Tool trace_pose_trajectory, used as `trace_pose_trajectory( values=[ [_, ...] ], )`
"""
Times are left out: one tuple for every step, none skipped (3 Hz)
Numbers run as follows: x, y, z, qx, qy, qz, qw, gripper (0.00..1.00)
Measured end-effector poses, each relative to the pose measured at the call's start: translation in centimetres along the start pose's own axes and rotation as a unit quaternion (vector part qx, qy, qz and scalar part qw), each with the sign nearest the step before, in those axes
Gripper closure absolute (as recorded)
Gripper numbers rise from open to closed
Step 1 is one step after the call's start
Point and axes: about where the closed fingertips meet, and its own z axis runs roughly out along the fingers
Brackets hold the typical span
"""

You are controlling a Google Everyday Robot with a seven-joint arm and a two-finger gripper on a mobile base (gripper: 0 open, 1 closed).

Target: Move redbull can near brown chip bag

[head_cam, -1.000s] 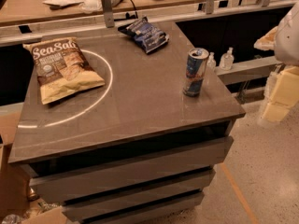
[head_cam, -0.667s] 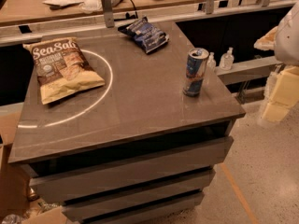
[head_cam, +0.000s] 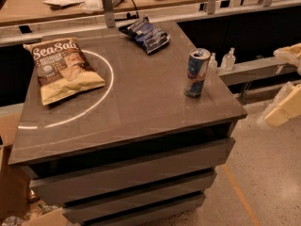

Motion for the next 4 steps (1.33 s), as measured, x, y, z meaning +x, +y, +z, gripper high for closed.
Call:
trace_pose_trajectory(
  values=[
    [1.1, -1.1, 1.0, 0.021, -0.066, 0.019, 0.9975, 0.00],
    [1.6, -2.3, 2.4, 0.030, -0.128, 0.040, 0.9906, 0.00],
    [2.3, -3.6, 4.1, 0.036, -0.158, 0.062, 0.9849, 0.00],
    [2.4, -3.8, 4.4, 0.037, -0.161, 0.065, 0.9842, 0.00]
  ],
)
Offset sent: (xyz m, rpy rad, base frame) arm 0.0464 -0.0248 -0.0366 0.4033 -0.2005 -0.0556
